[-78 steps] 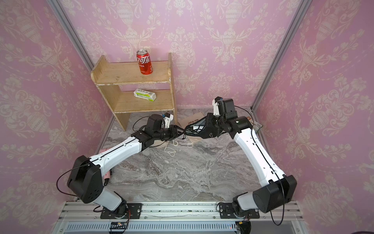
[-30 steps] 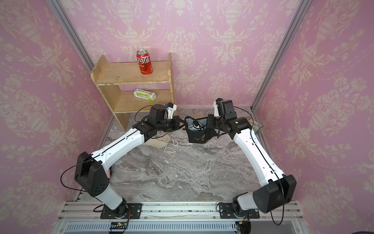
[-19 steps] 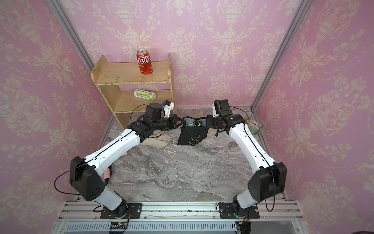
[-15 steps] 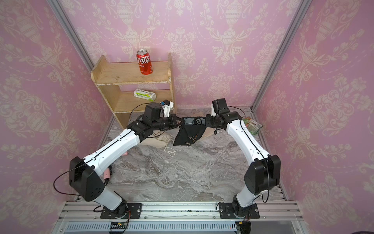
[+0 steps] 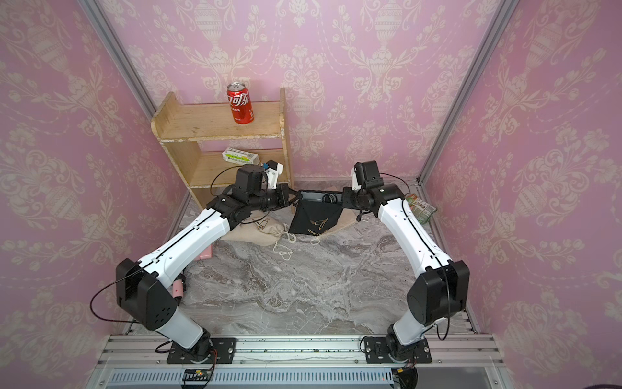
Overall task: Pack away hair dryers
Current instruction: Place the drawstring bag at the center of the board.
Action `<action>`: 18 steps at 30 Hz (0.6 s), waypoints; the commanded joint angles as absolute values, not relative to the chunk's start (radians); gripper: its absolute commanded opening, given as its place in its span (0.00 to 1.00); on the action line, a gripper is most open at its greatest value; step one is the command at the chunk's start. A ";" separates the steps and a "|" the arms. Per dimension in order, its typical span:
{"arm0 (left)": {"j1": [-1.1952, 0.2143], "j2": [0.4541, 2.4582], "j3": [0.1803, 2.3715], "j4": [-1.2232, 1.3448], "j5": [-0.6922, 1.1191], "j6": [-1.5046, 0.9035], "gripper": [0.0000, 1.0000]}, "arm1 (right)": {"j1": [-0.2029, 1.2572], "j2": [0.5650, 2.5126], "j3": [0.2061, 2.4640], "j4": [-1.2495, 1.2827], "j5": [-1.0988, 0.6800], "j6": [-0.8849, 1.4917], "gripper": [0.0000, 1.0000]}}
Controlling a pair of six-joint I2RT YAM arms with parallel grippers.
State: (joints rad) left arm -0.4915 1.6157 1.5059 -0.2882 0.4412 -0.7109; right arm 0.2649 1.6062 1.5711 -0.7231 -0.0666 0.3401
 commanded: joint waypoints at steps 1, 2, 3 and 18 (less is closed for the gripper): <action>-0.477 1.598 1.491 -0.283 0.463 -0.689 0.00 | 0.253 1.594 1.585 -0.718 -0.022 0.327 0.00; -0.474 1.600 1.492 -0.288 0.463 -0.682 0.00 | 0.253 1.593 1.582 -0.716 -0.026 0.328 0.00; -0.469 1.605 1.492 -0.291 0.465 -0.679 0.00 | 0.253 1.593 1.580 -0.708 -0.030 0.329 0.00; -0.390 1.817 1.655 -0.181 0.586 -0.639 0.00 | 0.230 1.866 1.875 -0.637 -0.026 0.217 0.00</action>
State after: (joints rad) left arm -0.4053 1.7832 1.5734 -0.2466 0.5343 -0.6838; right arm 0.2428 1.8339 1.7950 -0.6991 -0.0563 0.2710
